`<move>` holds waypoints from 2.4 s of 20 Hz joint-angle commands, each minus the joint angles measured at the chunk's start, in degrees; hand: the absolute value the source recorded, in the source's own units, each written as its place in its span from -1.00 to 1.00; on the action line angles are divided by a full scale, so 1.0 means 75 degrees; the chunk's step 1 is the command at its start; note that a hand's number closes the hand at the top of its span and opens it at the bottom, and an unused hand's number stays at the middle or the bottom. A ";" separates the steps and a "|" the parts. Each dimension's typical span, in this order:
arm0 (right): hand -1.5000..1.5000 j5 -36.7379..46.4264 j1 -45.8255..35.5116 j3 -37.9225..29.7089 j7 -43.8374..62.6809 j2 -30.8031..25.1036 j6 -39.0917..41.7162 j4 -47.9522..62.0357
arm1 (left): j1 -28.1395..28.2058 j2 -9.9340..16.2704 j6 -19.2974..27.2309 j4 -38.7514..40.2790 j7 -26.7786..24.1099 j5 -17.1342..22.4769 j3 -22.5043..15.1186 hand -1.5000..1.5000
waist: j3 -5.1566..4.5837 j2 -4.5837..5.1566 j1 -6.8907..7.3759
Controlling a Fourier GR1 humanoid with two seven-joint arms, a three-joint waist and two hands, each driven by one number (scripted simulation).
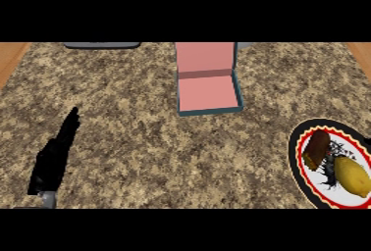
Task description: Pick the lemon from the plate and place it in the cardboard box
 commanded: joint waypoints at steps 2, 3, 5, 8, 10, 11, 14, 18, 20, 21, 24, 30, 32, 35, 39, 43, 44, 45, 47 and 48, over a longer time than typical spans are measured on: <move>-1.00 0.0539 -0.0701 0.0128 0.0266 0.0623 0.0250 0.0392 | -0.0067 -0.0095 -0.0393 0.0130 -0.0094 -0.0086 0.0304 0.00 | 0.0000 0.0006 0.0033; -1.00 0.0538 0.0025 -0.0368 -0.0354 0.0511 0.0246 0.0093 | 0.0073 -0.0138 -0.0318 0.0037 -0.0088 -0.0221 0.0381 0.00 | 0.0000 -0.0001 -0.0001; -1.00 0.0682 -0.0492 -0.0176 0.0339 0.0844 0.0369 -0.0116 | -0.0205 -0.0275 -0.0380 -0.0268 0.0449 -0.0265 0.0349 0.00 | 0.0000 0.0000 0.0010; -1.00 0.0844 -0.0934 -0.0354 -0.0245 0.0779 0.0512 0.0809 | -0.0008 -0.0147 -0.0635 0.0077 -0.0056 -0.0201 0.0707 0.00 | 0.0001 0.0006 0.0039; -1.00 0.1188 -0.0658 -0.0409 -0.0696 0.0972 0.0263 0.0911 | -0.0204 -0.0631 -0.0321 0.0233 -0.0114 -0.0628 0.0423 0.00 | 0.0001 0.0005 0.0012; -1.00 0.1576 -0.0384 -0.0076 -0.0478 0.1357 -0.0021 0.0580 | 0.0071 -0.0527 -0.0440 0.0035 -0.0194 -0.0631 0.0497 0.00 | 0.0001 0.0001 0.0014; -1.00 0.1585 -0.0841 -0.0280 -0.0477 0.1461 0.0269 0.0848 | -0.0245 -0.0532 -0.0745 0.0187 -0.0038 -0.0477 0.0850 0.00 | 0.0000 0.0004 0.0015; -1.00 0.1913 -0.0930 -0.0174 -0.0051 0.1700 0.0497 0.0552 | -0.0010 -0.0723 -0.0729 0.0163 -0.0164 -0.0863 0.0705 0.00 | 0.0000 0.0004 0.0021; -1.00 0.2148 -0.0880 -0.0107 -0.0521 0.1778 0.0273 0.0817 | -0.0638 -0.0771 -0.0841 0.0861 -0.0276 -0.0800 0.0884 0.00 | -0.0001 0.0007 0.0005; -1.00 0.2101 -0.0704 -0.0472 -0.1230 0.1409 0.0293 0.1323 | 0.0174 -0.0854 -0.0765 -0.0256 0.0066 -0.0878 0.0662 0.00 | 0.0002 0.0000 0.0028; -1.00 0.2240 -0.0291 -0.0350 -0.0947 0.1855 0.0364 0.0777 | -0.0177 -0.0790 -0.0860 0.0261 -0.0062 -0.0964 0.0954 0.00 | -0.0001 -0.0001 0.0000; 1.00 0.3075 -0.0886 -0.0126 -0.1467 0.2028 -0.0641 0.1501 | 0.0030 -0.0882 -0.1051 -0.0093 -0.0007 -0.0877 0.0993 0.00 | 0.0002 0.0004 0.0032; 1.00 0.3392 -0.0360 -0.0274 -0.1662 0.1952 -0.1329 0.1068 | -0.0454 -0.0717 -0.1071 0.0253 0.0106 -0.0746 0.1300 0.00 | 0.0001 0.0004 -0.0034; 1.00 0.3592 -0.1162 -0.0401 -0.1701 0.1862 -0.1429 0.1738 | 0.0238 -0.0931 -0.1028 -0.0044 -0.0252 -0.0900 0.1114 0.00 | 0.0002 0.0006 0.0055; 1.00 0.3602 -0.2053 -0.0059 -0.2318 0.1576 -0.1255 0.1774 | 0.0035 -0.1144 -0.0946 0.0100 -0.0374 -0.1086 0.0860 0.00 | 0.0005 0.0043 0.0231; 1.00 0.3626 -0.3377 0.0706 -0.3885 0.0785 -0.0745 0.1763 | -0.0563 -0.0964 -0.1448 -0.0079 -0.0148 -0.0988 0.0575 0.00 | 0.0052 0.0354 0.1466; 1.00 0.3647 -0.3609 0.0837 -0.4192 0.0615 -0.0658 0.1679 | -0.0634 -0.1062 -0.1451 -0.0063 -0.0177 -0.1049 0.0422 0.00 | 0.0050 0.0452 0.1677; 1.00 0.3632 -0.3893 0.0949 -0.4579 0.0490 -0.0607 0.1840 | -0.0676 -0.1186 -0.1456 -0.0080 -0.0126 -0.1045 0.0302 0.00 | 0.0055 0.0440 0.1678; 1.00 0.3604 -0.4397 0.1034 -0.5255 0.0326 -0.0666 0.2292 | -0.0854 -0.1103 -0.1490 0.0018 -0.0127 -0.1072 0.0349 0.00 | 0.0062 0.0487 0.1662; 1.00 0.3580 -0.4620 0.0983 -0.5647 0.0174 -0.0756 0.2518 | -0.0772 -0.1169 -0.1478 0.0068 -0.0169 -0.1136 0.0238 0.00 | 0.0063 0.0474 0.1603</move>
